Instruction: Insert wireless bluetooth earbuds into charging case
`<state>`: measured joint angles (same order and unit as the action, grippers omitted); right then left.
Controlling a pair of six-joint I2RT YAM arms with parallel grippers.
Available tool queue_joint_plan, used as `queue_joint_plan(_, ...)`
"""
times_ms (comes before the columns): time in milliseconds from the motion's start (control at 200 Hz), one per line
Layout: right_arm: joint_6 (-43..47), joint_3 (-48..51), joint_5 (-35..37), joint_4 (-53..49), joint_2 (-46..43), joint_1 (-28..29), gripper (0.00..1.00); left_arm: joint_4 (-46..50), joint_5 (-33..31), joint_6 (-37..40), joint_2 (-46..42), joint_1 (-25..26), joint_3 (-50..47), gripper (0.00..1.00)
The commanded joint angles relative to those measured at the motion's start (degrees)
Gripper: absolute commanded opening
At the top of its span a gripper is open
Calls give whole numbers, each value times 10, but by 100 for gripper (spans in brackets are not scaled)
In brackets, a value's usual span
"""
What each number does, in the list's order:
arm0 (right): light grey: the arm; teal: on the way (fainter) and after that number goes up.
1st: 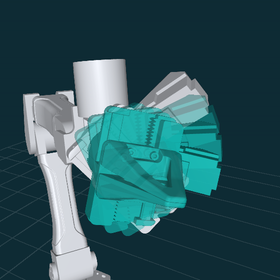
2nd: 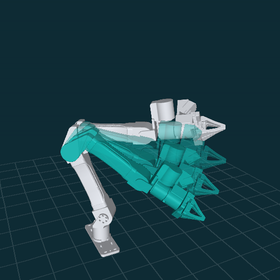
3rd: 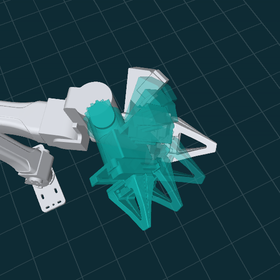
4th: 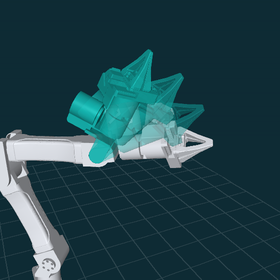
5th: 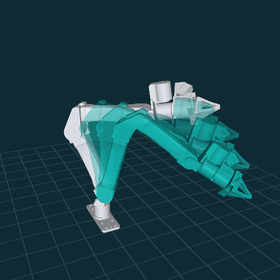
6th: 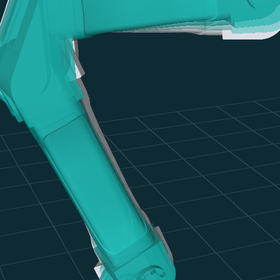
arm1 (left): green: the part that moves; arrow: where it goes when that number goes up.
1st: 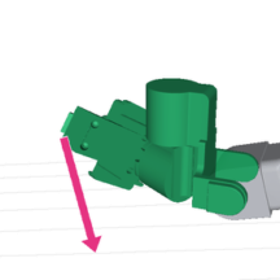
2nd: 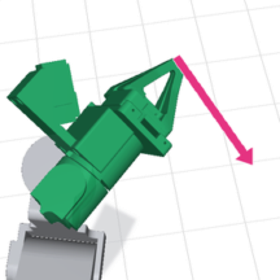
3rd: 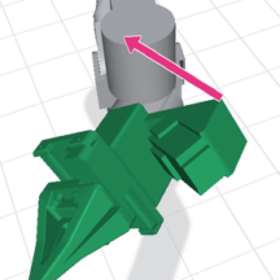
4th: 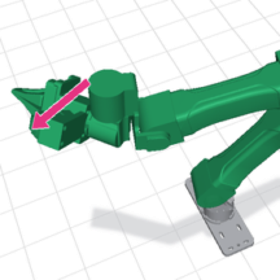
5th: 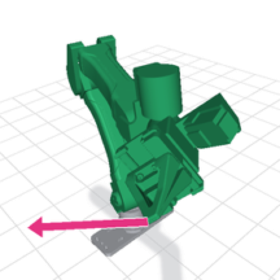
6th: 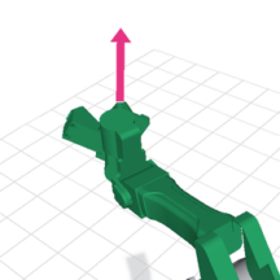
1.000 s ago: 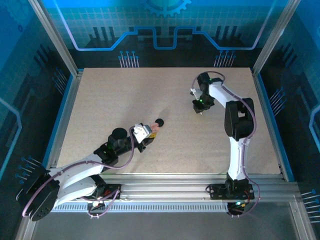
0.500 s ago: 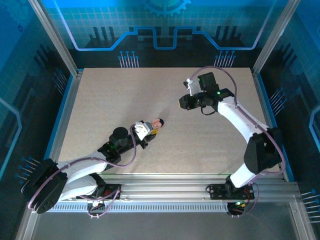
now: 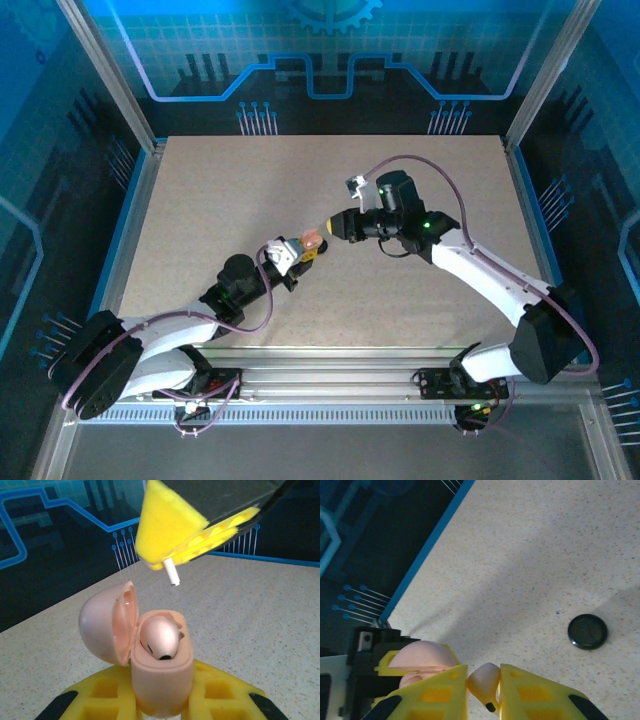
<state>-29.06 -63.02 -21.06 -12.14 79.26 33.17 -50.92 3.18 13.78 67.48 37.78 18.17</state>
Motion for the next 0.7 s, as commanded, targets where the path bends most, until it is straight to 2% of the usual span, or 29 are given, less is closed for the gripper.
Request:
queue_joint_plan(0, -44, 19, 20, 63, -31, 13, 20, -34, -17, -9, 1, 5, -7, 6)
queue_joint_plan(250, -72, 41, 35, 102, -51, 34, 21, -45, -24, -15, 5, 5, -8, 6)
queue_joint_plan(695, -86, 37, 43, 122, -32, 66, 21, -54, -28, -18, 3, 5, -9, 7)
